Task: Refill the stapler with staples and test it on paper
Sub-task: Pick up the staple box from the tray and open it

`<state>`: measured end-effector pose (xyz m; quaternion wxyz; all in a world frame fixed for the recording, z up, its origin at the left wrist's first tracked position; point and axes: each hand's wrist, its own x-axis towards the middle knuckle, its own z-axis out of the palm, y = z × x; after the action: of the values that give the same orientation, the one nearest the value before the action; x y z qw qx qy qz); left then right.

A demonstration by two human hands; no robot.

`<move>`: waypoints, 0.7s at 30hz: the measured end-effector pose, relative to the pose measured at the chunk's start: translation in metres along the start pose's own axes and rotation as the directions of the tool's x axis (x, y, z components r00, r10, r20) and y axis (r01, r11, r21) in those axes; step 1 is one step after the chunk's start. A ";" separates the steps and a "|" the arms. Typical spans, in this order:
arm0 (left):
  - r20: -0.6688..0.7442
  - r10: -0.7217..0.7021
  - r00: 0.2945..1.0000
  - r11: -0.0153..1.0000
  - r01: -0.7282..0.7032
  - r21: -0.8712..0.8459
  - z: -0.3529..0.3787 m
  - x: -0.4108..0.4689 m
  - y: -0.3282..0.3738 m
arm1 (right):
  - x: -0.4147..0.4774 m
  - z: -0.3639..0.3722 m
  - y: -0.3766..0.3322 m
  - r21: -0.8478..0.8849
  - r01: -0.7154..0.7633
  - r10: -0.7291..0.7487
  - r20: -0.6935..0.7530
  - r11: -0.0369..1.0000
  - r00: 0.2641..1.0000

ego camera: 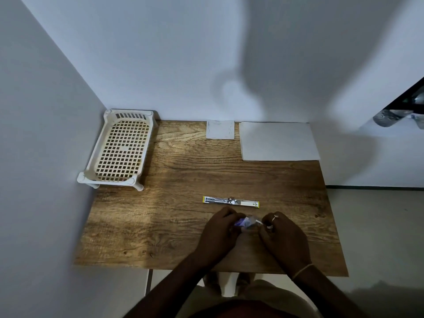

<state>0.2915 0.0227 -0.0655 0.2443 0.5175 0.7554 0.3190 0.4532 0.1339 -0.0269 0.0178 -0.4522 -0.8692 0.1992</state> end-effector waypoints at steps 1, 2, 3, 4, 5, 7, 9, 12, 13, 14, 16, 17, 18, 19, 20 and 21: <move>0.042 0.008 0.999 1.000 -0.009 0.028 0.000 0.002 -0.001 | 0.002 0.001 0.001 -0.027 -0.017 0.018 0.028 0.999 0.999; 0.076 0.014 0.997 0.998 -0.018 0.059 0.001 0.003 -0.002 | 0.003 0.003 0.003 -0.049 -0.030 0.033 0.052 0.998 0.998; 0.100 0.012 0.995 0.997 -0.021 0.081 0.002 0.004 -0.001 | 0.003 0.005 0.005 -0.058 -0.043 0.048 0.072 0.997 0.996; 0.112 0.007 0.994 0.995 -0.018 0.094 0.004 0.004 0.000 | 0.002 0.007 0.008 -0.056 -0.059 0.064 0.090 0.997 0.994; 0.108 0.006 0.994 0.995 -0.017 0.099 0.005 0.005 0.000 | 0.001 0.008 0.010 -0.047 -0.074 0.078 0.102 0.996 0.992; 0.075 0.012 0.997 0.995 -0.020 0.100 0.009 0.005 0.000 | -0.002 0.009 0.014 -0.029 -0.088 0.091 0.101 0.996 0.991; 0.038 0.019 0.999 0.993 -0.023 0.117 0.012 0.004 -0.001 | -0.004 0.009 0.016 -0.007 -0.081 0.081 0.085 0.997 0.993; 0.026 0.027 0.999 0.989 -0.030 0.145 0.016 0.002 -0.004 | -0.003 0.007 0.016 0.052 -0.026 0.023 0.059 0.998 0.998; 0.030 0.032 0.999 0.987 -0.036 0.158 0.017 0.001 -0.004 | -0.003 0.007 0.016 0.064 0.001 -0.004 0.051 0.998 0.999; 0.040 0.046 0.998 0.983 -0.052 0.175 0.018 0.001 -0.004 | -0.002 0.007 0.015 0.070 0.020 -0.023 0.045 0.997 0.999; 0.064 0.092 0.994 0.975 -0.103 0.197 0.018 0.001 -0.001 | -0.004 0.007 0.015 0.074 0.025 -0.029 0.044 0.997 0.999; 0.076 0.113 0.991 0.974 -0.125 0.190 0.019 0.001 0.001 | -0.006 0.008 0.016 0.077 0.016 -0.019 0.048 0.997 0.999; 0.086 0.125 0.988 0.974 -0.139 0.176 0.020 0.000 0.004 | -0.009 0.008 0.018 0.076 0.007 -0.010 0.051 0.997 0.999; 0.097 0.131 0.987 0.976 -0.146 0.164 0.022 0.000 0.006 | -0.012 0.009 0.020 0.068 0.005 -0.008 0.046 0.998 0.999; 0.107 0.135 0.985 0.977 -0.150 0.153 0.023 -0.001 0.009 | -0.016 0.011 0.023 0.055 0.012 -0.014 0.032 0.998 0.999; 0.114 0.140 0.984 0.978 -0.155 0.142 0.025 -0.002 0.010 | -0.020 0.012 0.026 0.045 0.020 -0.021 0.015 0.999 1.000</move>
<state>0.3162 0.0288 -0.0751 0.2190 0.6050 0.7231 0.2514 0.4826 0.1269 -0.0442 0.0233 -0.4411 -0.8692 0.2221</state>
